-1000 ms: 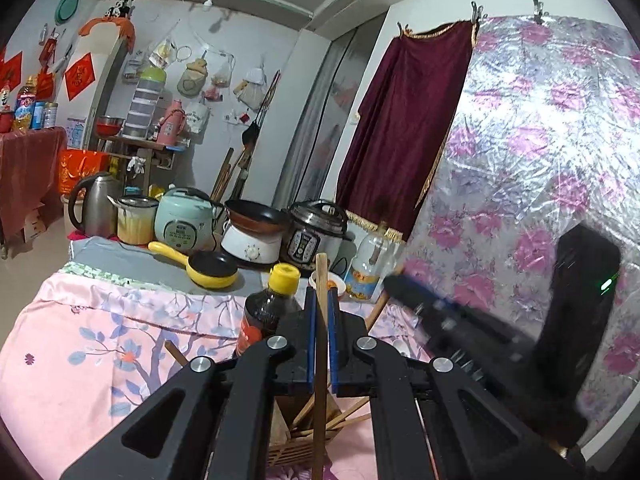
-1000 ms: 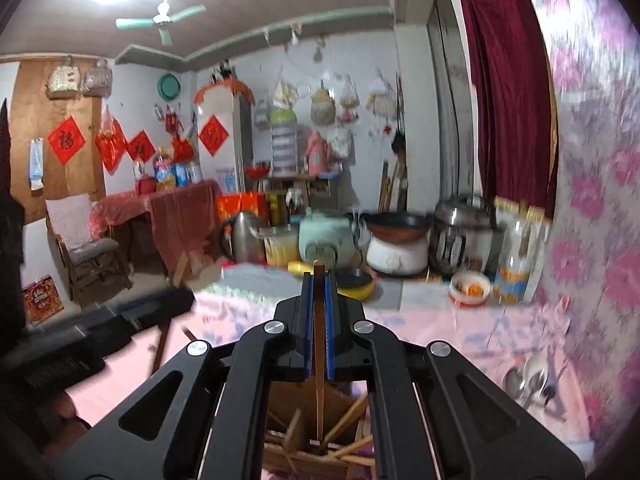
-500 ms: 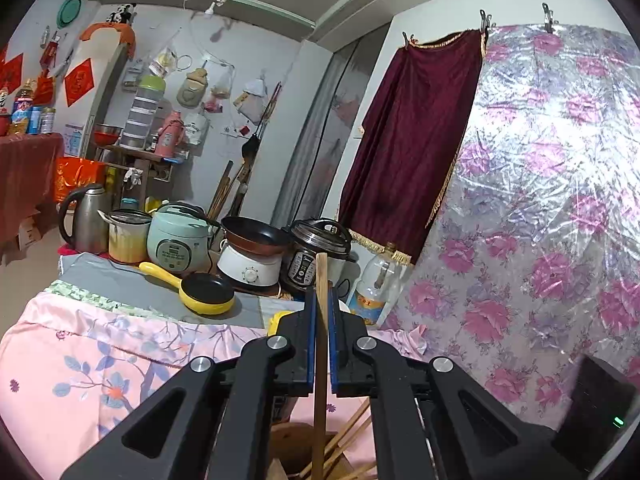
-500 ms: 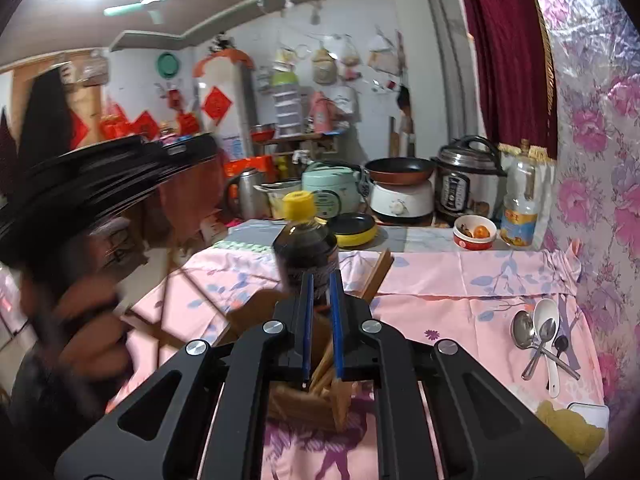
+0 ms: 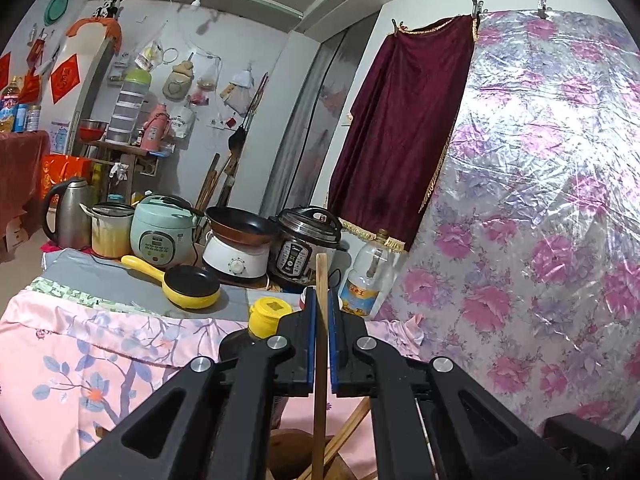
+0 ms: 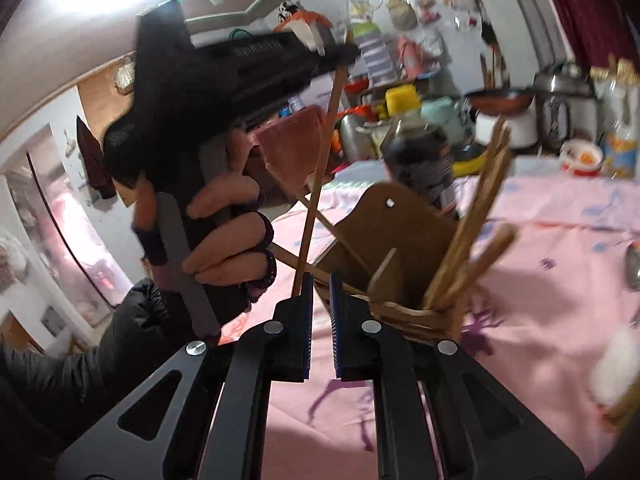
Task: Organize utensils
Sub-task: 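Lower the chopsticks into the holder slots and open both grippers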
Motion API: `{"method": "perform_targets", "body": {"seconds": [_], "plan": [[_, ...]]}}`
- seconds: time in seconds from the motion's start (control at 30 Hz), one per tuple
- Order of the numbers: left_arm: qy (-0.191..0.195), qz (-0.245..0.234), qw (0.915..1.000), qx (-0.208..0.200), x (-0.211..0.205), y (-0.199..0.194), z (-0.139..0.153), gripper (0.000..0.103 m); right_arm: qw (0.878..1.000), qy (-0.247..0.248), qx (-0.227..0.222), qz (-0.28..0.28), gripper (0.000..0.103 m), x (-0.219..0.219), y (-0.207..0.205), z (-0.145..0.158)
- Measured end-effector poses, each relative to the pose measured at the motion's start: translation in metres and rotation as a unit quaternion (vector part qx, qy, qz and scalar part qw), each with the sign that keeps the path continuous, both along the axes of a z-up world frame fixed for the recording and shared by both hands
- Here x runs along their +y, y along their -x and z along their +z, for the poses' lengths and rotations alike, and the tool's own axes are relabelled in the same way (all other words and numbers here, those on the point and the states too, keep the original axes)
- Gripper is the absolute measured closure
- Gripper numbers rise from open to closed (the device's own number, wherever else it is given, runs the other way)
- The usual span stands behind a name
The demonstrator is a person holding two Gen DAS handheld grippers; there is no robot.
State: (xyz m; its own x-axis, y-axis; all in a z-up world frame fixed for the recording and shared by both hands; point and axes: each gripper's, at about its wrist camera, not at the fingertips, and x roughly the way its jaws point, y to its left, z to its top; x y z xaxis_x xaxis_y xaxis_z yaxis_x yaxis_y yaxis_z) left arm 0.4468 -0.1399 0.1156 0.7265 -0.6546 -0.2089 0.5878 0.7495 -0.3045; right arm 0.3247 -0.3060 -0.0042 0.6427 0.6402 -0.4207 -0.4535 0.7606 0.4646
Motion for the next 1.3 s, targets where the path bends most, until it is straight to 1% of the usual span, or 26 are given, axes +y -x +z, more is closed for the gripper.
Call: {"method": "perform_targets", "body": {"seconds": [0.07,0.2,0.3,0.4,0.47,0.5,0.57,0.73,0.77,0.8,0.87,0.9,0.97,1.1,1.13,1.23,1.3], "plan": [[-0.003,0.002,1.0,-0.005,-0.001,0.0,-0.001,0.097,0.999,-0.025,0.013,0.03,0.095,0.003,-0.01,-0.004],[-0.004,0.007,0.9998,-0.019,0.0,-0.002,-0.002,0.097,0.998,-0.027,0.025,0.049,0.095,0.012,-0.022,-0.01],[0.0,0.005,0.9997,-0.022,0.001,-0.005,-0.001,0.097,0.999,-0.009,0.036,0.036,0.096,0.019,-0.039,-0.018],[0.002,0.008,0.9997,-0.024,0.003,-0.008,-0.002,0.097,0.999,0.02,0.037,-0.004,0.096,0.025,-0.051,-0.019],[0.009,0.017,0.9994,-0.027,0.007,-0.009,-0.002,0.097,0.998,0.05,0.028,-0.037,0.095,0.029,-0.059,-0.019],[0.012,0.02,0.9993,-0.029,0.01,-0.008,-0.001,0.097,0.997,0.061,0.022,-0.045,0.095,0.032,-0.061,-0.019],[0.012,0.024,0.999,-0.036,0.012,-0.005,0.0,0.097,0.996,0.073,0.014,-0.051,0.094,0.036,-0.067,-0.021],[-0.009,0.026,0.9981,-0.055,0.011,0.005,0.002,0.096,0.996,0.073,0.013,-0.051,0.094,0.046,-0.076,-0.025],[-0.012,0.024,0.998,-0.057,0.012,0.006,0.003,0.096,0.995,0.078,0.012,-0.054,0.094,0.047,-0.076,-0.024],[-0.013,0.025,0.9981,-0.055,0.013,0.007,0.002,0.096,0.994,0.092,0.013,-0.059,0.092,0.05,-0.076,-0.026],[-0.01,0.027,0.9988,-0.038,0.017,0.008,-0.008,0.097,0.993,0.095,0.023,-0.059,0.091,0.046,-0.07,-0.03],[-0.009,0.029,0.999,-0.032,0.019,0.009,-0.013,0.097,0.994,0.089,0.028,-0.059,0.091,0.042,-0.064,-0.031],[-0.014,0.034,0.9991,-0.022,0.023,0.015,-0.027,0.097,0.995,0.082,0.022,-0.059,0.09,0.037,-0.055,-0.03],[-0.024,0.034,0.9991,0.003,0.029,0.024,-0.048,0.097,0.995,0.072,0.009,-0.068,0.09,0.022,-0.022,-0.024],[-0.036,0.047,0.9983,-0.004,0.03,0.03,-0.051,0.097,0.995,0.073,0.007,-0.073,0.09,0.02,-0.015,-0.023],[-0.051,0.047,0.9976,-0.001,0.032,0.041,-0.053,0.097,0.994,0.064,0.009,-0.089,0.09,0.01,-0.001,-0.021],[-0.067,0.056,0.9962,-0.007,0.033,0.05,-0.054,0.097,0.993,0.056,0.009,-0.099,0.09,0.003,0.012,-0.02]]}}
